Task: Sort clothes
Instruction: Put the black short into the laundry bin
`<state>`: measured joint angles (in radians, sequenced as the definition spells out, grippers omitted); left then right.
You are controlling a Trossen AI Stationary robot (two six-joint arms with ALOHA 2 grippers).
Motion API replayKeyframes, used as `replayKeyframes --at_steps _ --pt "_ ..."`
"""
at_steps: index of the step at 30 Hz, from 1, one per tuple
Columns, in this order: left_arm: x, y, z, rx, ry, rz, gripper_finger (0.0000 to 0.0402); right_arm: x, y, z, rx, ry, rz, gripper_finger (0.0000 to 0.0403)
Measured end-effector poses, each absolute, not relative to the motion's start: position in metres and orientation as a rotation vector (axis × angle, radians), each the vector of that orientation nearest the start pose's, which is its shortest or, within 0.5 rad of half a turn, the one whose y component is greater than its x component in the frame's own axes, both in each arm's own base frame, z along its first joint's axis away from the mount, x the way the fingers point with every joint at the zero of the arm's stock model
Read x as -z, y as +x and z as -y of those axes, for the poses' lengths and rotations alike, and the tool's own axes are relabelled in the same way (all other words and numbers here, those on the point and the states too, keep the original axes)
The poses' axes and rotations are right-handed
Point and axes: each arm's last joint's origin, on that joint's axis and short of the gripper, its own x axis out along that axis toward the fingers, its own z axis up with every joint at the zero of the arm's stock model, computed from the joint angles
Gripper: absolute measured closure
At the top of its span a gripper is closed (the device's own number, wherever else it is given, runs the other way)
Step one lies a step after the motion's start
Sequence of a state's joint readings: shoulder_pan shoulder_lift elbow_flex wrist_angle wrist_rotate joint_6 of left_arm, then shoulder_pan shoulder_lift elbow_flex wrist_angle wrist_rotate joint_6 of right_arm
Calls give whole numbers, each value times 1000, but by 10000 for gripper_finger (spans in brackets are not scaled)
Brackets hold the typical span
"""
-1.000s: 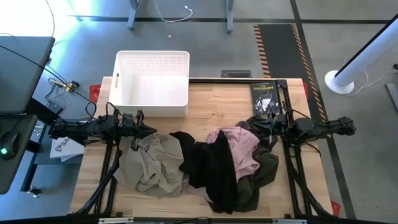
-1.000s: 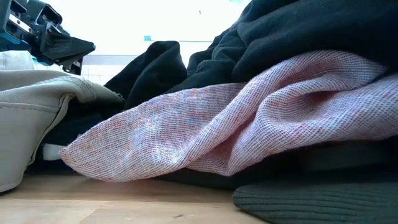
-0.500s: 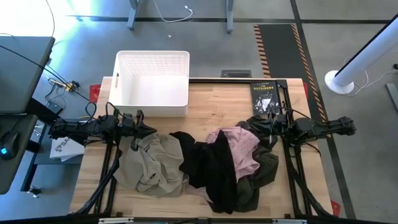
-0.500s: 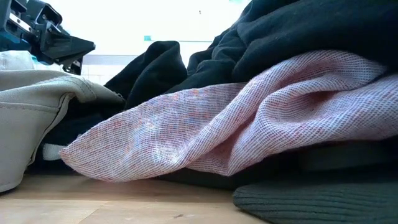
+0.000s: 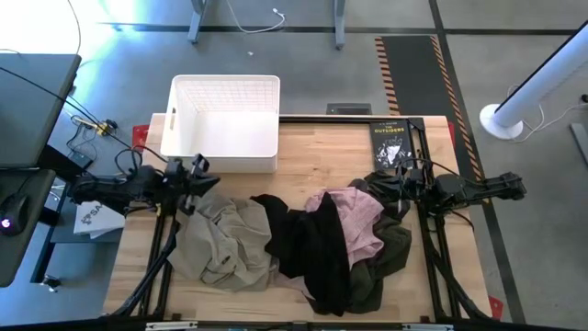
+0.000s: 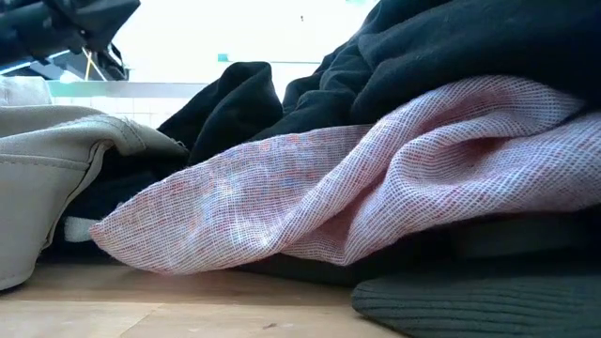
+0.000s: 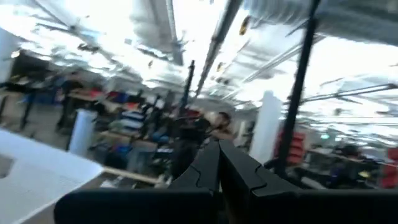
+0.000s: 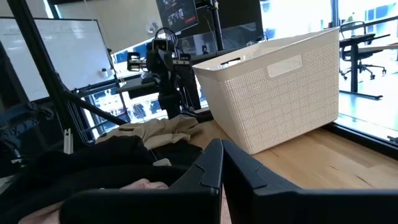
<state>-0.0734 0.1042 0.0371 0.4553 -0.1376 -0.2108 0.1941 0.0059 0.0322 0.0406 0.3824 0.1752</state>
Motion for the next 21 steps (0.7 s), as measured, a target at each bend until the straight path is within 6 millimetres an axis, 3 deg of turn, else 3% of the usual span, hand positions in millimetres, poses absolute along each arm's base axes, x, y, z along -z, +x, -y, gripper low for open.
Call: replayKeyframes --at_steps 6,15,21 --pt "-229 120 3 -106 -207 204 400 -178 94 -8 182 194 80 402" --pt "-257 194 8 -149 -132 -230 401 -178 94 -7 182 193 80 402" --pt "-251 238 15 -69 -101 -489 394 -178 94 -8 182 193 80 402"
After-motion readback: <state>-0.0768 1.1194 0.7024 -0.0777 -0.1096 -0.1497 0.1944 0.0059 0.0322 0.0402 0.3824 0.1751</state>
